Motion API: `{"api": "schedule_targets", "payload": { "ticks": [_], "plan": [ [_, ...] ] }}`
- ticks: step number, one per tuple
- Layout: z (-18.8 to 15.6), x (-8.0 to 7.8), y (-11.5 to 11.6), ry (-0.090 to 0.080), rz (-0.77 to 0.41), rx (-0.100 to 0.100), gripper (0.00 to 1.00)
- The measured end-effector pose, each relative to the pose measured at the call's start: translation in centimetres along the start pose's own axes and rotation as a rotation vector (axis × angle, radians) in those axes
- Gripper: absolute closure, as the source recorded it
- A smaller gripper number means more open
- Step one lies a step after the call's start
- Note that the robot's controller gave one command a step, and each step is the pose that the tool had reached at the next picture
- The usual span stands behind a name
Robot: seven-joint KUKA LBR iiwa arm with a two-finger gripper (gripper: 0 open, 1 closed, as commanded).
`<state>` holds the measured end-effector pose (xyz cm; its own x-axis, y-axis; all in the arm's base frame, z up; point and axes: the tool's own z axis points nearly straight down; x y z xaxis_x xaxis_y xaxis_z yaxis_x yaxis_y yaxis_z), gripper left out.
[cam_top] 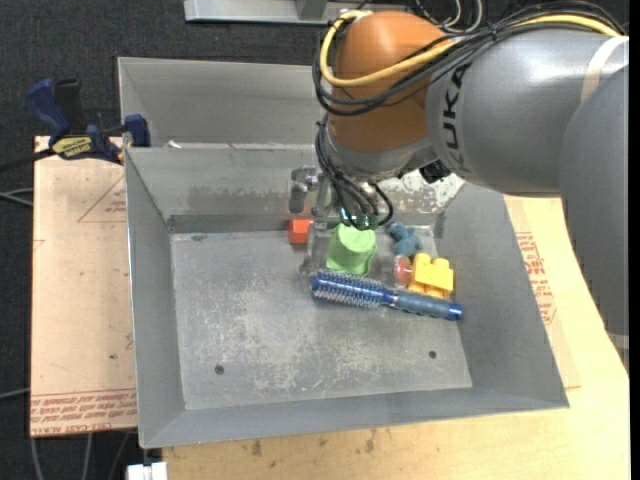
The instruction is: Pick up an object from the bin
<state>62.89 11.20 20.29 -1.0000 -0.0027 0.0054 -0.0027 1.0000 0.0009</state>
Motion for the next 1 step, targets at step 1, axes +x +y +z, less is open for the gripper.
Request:
{"api": "schedule_targets", "payload": {
  "ticks": [1],
  "plan": [
    [5.00, 1.49, -5.32, -0.003, 0.164, 0.001, 0.00]
  ]
}}
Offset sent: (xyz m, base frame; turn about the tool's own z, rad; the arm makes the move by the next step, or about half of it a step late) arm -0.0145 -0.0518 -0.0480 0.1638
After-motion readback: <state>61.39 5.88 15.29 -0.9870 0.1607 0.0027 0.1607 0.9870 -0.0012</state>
